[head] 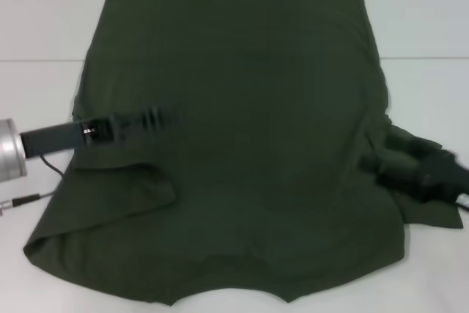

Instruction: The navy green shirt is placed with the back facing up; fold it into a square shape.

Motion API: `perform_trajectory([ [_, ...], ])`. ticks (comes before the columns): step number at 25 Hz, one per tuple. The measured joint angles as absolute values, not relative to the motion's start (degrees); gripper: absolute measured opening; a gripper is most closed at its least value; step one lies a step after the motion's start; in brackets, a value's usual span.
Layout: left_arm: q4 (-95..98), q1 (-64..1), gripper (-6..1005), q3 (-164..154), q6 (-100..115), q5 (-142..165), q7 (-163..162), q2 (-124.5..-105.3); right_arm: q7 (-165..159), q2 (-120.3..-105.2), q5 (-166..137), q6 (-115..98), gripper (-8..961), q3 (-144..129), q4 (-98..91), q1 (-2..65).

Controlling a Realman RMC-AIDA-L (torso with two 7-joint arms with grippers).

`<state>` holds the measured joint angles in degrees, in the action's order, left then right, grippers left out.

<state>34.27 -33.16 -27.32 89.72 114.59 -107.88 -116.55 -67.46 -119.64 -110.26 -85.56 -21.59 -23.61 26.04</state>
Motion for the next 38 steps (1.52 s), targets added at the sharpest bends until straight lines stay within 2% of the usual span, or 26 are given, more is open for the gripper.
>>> perform_trajectory([
  [1,34.75,-32.3,809,-27.34,91.81,113.21,-102.43,-117.09,-70.14,-119.61,-110.16,-85.55,941,-21.14,-25.25,25.51],
  [4,36.85,-30.33,836,-27.67,93.36,112.64,-92.74,-118.54,-79.75,-119.53,-110.37,-85.54,941,-20.64,-31.29,23.91],
  [8,37.96,-28.72,871,-31.8,97.81,112.89,-83.53,-118.69,-95.83,-118.39,-112.72,-85.58,941,-21.0,-40.24,21.83],
  [16,39.56,-27.28,878,-36.93,96.36,115.65,-79.93,-119.01,-125.81,-111.92,-126.98,-90.23,942,-21.25,-48.73,22.18],
  [20,39.57,-27.13,877,-36.76,96.52,115.52,-79.07,-119.13,-131.83,-110.16,-132.48,-91.23,942,-21.49,-49.05,25.0],
  [24,39.62,-27.27,878,-36.6,96.4,115.5,-79.43,-119.11,-135.54,-109.8,-142.54,-90.72,942,-22.1,-49.11,29.51],
  [28,39.64,-27.13,878,-36.23,96.34,115.43,-79.8,-119.01,-137.71,-110.24,-147.76,-89.62,941,-23.24,-48.68,32.73],
  [38,39.64,-26.59,877,-36.19,96.9,115.56,-80.52,-119.06,-140.12,-111.08,-148.87,-84.18,942,-29.25,-45.52,35.62],
])
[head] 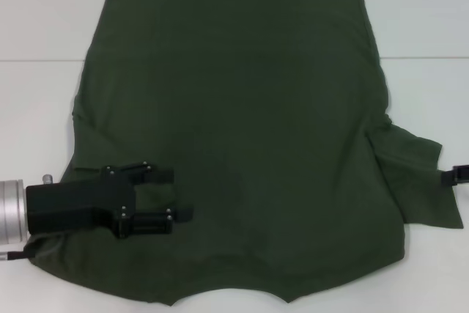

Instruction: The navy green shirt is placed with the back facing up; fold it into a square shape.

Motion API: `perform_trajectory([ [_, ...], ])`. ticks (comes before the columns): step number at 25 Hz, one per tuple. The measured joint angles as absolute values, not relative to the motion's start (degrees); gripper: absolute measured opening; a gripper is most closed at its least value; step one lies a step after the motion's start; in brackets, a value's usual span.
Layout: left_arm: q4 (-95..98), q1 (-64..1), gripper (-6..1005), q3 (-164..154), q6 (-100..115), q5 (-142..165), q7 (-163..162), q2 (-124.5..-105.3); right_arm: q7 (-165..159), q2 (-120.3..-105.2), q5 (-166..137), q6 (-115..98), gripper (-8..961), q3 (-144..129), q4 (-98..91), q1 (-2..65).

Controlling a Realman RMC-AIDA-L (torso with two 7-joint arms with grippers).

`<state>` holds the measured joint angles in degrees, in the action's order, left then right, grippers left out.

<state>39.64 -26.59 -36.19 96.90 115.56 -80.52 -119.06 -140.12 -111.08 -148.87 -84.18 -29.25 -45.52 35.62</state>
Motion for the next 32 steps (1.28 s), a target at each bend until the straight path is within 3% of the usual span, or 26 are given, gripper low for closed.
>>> perform_trajectory([
  [32,39.47,-26.66,878,-36.21,96.5,115.22,-80.51,-119.26,-138.93,-111.91,-148.93,-75.94,920,-38.25,-39.64,39.44],
])
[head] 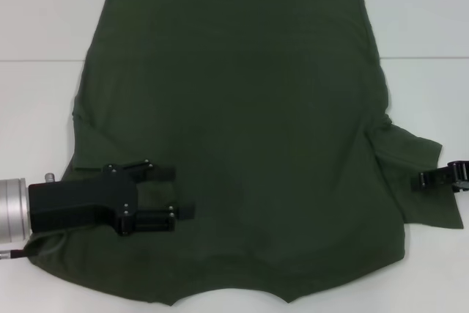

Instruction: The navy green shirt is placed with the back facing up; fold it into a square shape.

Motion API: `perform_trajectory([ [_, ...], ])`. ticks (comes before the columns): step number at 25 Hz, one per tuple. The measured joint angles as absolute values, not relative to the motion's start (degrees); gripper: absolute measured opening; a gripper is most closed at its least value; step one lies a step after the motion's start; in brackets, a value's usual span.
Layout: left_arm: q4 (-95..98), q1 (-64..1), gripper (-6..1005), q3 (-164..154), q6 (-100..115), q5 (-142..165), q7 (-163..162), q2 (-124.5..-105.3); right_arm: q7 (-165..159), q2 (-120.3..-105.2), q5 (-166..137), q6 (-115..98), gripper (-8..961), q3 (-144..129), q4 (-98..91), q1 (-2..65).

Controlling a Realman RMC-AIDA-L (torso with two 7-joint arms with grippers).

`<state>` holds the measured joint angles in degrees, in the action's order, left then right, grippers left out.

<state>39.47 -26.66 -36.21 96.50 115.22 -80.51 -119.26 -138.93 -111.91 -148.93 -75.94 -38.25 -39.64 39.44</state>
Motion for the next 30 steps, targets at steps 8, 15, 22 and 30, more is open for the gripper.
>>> perform_trajectory([
  [8,39.57,-26.68,877,-36.21,96.45,115.22,-80.51,-119.26,-138.92,-111.86,-148.97,-75.31,668,-39.42,-39.58,39.39],
  [15,39.56,-26.48,878,-36.2,96.58,115.22,-80.51,-119.26,-139.12,-111.91,-149.04,-75.14,402,-40.17,-39.48,39.73],
  [22,39.58,-26.32,877,-35.53,96.94,115.17,-80.51,-119.26,-139.54,-111.88,-149.16,-75.14,232,-40.87,-39.46,39.58],
  [30,39.62,-26.27,877,-35.5,97.04,115.13,-80.51,-119.26,-139.57,-111.77,-148.43,-76.03,21,-39.1,-41.09,38.21],
])
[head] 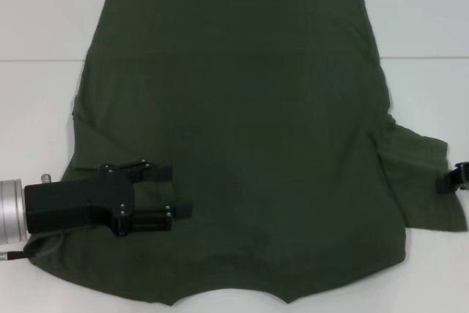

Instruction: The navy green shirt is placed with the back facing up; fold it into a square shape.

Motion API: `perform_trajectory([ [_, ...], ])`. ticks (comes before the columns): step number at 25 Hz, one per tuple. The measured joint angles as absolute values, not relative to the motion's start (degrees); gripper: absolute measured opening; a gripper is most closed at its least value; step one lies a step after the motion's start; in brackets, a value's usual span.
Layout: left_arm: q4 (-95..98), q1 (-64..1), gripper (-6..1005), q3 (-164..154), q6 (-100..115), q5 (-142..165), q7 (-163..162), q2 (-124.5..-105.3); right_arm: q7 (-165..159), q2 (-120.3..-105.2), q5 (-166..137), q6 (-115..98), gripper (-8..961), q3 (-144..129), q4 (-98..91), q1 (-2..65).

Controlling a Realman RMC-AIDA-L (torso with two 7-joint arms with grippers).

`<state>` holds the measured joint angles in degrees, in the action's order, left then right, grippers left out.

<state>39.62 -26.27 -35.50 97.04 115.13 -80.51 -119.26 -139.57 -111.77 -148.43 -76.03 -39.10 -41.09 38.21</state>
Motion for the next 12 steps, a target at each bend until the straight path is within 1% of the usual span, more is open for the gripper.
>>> perform_trajectory([
  [1,39.62,-26.28,877,-35.51,97.12,115.13,-80.51,-119.23,-139.48,-111.65,-148.02,-76.6,10,-38.05,-41.83,37.78],
  [8,39.49,-26.28,877,-34.81,97.73,115.13,-80.56,-118.98,-139.11,-110.36,-145.9,-80.65,11,-30.15,-47.0,35.05],
  [12,39.47,-26.28,878,-34.8,97.81,115.13,-80.64,-118.9,-139.09,-109.88,-143.41,-82.21,11,-27.6,-49.54,34.04],
])
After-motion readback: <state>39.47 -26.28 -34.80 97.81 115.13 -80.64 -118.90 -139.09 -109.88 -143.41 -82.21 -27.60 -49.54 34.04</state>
